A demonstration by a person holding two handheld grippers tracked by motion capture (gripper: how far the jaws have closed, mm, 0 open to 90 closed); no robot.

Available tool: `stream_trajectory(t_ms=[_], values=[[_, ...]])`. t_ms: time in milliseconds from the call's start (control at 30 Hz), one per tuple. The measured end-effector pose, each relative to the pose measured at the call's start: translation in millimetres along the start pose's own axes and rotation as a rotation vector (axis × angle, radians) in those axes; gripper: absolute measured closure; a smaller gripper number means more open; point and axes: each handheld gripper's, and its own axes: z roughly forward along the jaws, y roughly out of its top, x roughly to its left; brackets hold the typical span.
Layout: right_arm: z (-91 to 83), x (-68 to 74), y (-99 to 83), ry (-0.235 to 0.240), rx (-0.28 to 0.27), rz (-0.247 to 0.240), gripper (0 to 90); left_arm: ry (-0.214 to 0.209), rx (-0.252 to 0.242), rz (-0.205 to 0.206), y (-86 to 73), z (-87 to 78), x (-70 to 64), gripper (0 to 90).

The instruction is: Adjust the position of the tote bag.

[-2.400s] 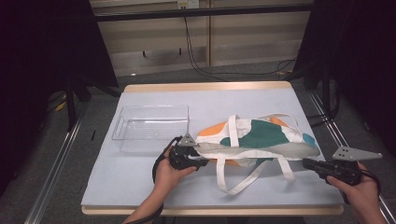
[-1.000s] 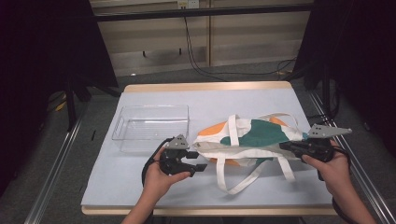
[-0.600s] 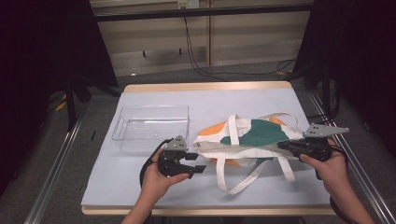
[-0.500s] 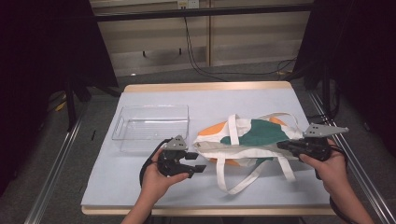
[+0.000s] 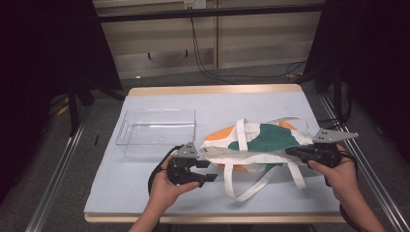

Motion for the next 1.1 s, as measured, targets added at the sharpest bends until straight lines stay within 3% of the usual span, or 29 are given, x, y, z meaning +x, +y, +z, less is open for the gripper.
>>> stream_trajectory(t_ms=[233,367,467,600,933,1033,1100], values=[[0.9,0.4,-0.7,-0.001,0.000,0.001,90.0,-0.020,-0.004,0.024,2.8,2.0,-5.1,51.4],[0.3,0.6,-0.7,0.002,0.000,0.002,90.0,-0.027,0.000,0.035,5.0,4.0,-7.0,62.0],[0.6,0.8,-0.8,0.002,0.001,0.003,89.8,-0.037,-0.026,0.031,6.8,4.5,-7.4,69.1],[0.9,0.5,-0.9,0.006,-0.001,0.004,89.8,-0.052,-0.030,0.041,12.5,4.4,-9.4,74.4],[0.5,-0.1,0.2,0.004,-0.003,0.009,90.0,-0.045,-0.083,0.087,39.8,22.5,-13.1,71.6],[0.8,-0.6,0.9,0.009,-0.003,0.009,90.0,-0.023,-0.080,0.098,45.1,32.3,-12.1,63.2],[0.9,-0.9,1.0,0.012,-0.004,0.010,90.0,-0.032,-0.076,0.102,46.4,37.2,-10.9,62.1]])
